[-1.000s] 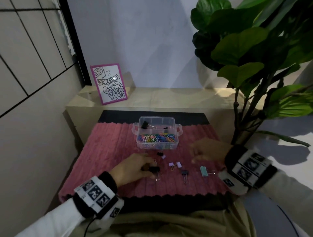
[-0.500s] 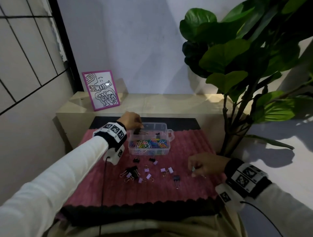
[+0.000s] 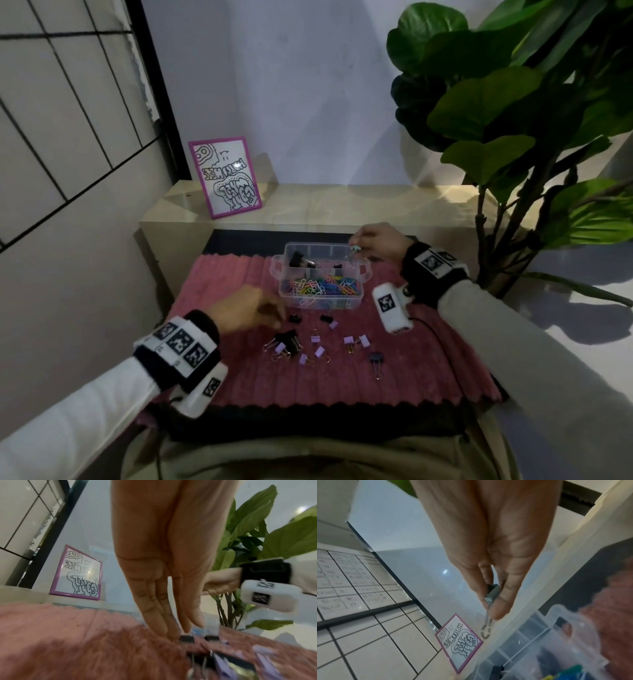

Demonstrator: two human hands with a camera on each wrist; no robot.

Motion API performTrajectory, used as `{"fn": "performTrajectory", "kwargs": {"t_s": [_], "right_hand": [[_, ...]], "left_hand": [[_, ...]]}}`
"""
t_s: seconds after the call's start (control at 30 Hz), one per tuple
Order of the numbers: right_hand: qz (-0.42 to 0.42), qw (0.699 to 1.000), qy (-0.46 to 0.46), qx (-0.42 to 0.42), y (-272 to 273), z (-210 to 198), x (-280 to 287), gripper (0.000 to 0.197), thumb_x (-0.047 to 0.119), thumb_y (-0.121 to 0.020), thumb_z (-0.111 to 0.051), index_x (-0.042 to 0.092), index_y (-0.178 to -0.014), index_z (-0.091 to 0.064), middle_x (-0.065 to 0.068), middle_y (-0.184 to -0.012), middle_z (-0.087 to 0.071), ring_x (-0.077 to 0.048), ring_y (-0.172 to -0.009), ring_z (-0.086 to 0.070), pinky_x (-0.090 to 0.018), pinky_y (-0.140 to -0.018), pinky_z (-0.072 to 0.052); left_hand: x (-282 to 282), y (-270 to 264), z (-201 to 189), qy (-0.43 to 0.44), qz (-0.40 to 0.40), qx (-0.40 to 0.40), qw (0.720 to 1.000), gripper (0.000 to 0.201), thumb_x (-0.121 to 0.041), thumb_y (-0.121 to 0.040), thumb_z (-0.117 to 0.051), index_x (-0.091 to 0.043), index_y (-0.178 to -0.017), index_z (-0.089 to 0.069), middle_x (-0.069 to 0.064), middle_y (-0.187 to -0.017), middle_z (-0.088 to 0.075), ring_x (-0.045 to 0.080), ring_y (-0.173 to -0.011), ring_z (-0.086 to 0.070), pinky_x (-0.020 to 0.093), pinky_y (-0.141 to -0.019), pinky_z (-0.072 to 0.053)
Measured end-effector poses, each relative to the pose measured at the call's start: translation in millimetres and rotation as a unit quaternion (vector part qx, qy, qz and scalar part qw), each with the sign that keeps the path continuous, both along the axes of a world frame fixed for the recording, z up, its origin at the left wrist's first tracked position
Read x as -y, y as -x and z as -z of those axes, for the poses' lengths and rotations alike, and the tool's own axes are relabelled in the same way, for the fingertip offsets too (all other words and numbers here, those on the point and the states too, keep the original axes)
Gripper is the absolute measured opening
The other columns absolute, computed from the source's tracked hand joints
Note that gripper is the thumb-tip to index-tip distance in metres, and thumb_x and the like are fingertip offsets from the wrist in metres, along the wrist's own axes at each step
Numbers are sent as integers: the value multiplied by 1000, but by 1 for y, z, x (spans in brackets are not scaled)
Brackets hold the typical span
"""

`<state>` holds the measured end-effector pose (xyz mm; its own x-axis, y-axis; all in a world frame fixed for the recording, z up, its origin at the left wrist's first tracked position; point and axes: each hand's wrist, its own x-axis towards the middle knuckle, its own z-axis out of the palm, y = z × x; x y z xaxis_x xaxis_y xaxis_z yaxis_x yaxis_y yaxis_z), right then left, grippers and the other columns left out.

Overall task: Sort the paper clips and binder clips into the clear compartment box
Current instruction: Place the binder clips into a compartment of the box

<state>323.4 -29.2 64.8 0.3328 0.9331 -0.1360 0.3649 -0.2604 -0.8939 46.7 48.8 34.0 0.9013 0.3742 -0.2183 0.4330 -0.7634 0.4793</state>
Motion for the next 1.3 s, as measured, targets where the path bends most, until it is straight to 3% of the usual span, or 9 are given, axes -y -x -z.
{"fn": "performTrajectory", "kwargs": {"t_s": [0.13, 0.23, 0.37, 0.47, 0.57, 0.73, 0.93, 1.13, 1.3], "right_hand": [[43, 999, 0, 21, 15, 11, -25, 10, 1, -89, -54, -1, -97, -57, -20, -110, -58, -21, -88, -60, -27, -79, -55], [3, 981, 60, 186, 24, 6, -12, 29, 17, -89, -57, 5, -115, -52, -10, -109, -56, -24, -96, -58, -30, -78, -50], [-84, 946, -7, 313, 29, -2, 25, 24, 10, -88, -56, 1, -110, -56, -16, -111, -60, -29, -98, -60, -33, -81, -46], [-154, 935, -39, 317, 34, -1, 56, 15, 7, -87, -58, 0, -99, -62, -15, -101, -67, -24, -87, -63, -20, -76, -46], [-240, 914, 38, 326, 49, 9, 79, 22, 13, -86, -61, 2, -105, -60, -10, -98, -65, -19, -85, -59, -21, -75, -43], [-330, 851, 181, 366, 60, 45, 90, 60, 28, -71, -76, 16, -121, -45, -6, -125, -42, -22, -115, -46, -36, -95, -44], [-285, 889, 135, 332, 57, 53, 102, 51, 21, -69, -77, 7, -109, -49, 2, -100, -37, -10, -91, -41, -22, -70, -30], [-255, 904, 138, 315, 55, 61, 114, 40, 28, -69, -77, 22, -88, -43, 3, -96, -38, -14, -88, -43, -32, -81, -41], [-198, 945, 96, 242, 54, 63, 121, 33, 12, -65, -80, 20, -76, -50, 14, -76, -47, 1, -66, -50, -24, -67, -46]], "left_hand": [[9, -5, 16, -12, -10, -36, 999, 29, -21, -77, -70, -8, -101, -64, 8, -101, -67, 8, -83, -54, 3, -60, -36], [10, -12, 19, -15, -6, -66, 998, 30, -21, -77, -70, -7, -102, -61, 8, -101, -65, 9, -84, -51, 5, -60, -32], [8, -15, 18, -7, 7, -88, 996, 30, -20, -77, -70, -6, -102, -61, 7, -100, -63, 10, -86, -50, 8, -63, -33], [7, -13, 19, -4, 16, -79, 997, 27, -19, -76, -71, -7, -99, -62, 7, -102, -64, 9, -85, -50, 8, -63, -33], [7, -8, 18, 16, 9, -46, 999, 22, -16, -73, -73, -9, -92, -64, -4, -83, -60, -4, -69, -51, 3, -59, -35], [1, 4, 4, 52, -19, -5, 998, 14, -9, -75, -71, -16, -86, -64, -15, -72, -60, -13, -61, -55, 2, -58, -39], [-11, 18, -13, 79, -87, 81, 990, 19, -10, -73, -73, -26, -77, -63, -15, -65, -65, -8, -58, -57, 3, -58, -40], [-9, 5, -24, 105, -104, 139, 979, 19, -5, -75, -70, -23, -75, -62, -14, -62, -67, -9, -60, -59, 2, -58, -42], [-22, -30, -37, 29, -112, 158, 981, 16, -5, -74, -70, -15, -86, -67, -10, -75, -65, -8, -63, -60, 4, -64, -42]]}}
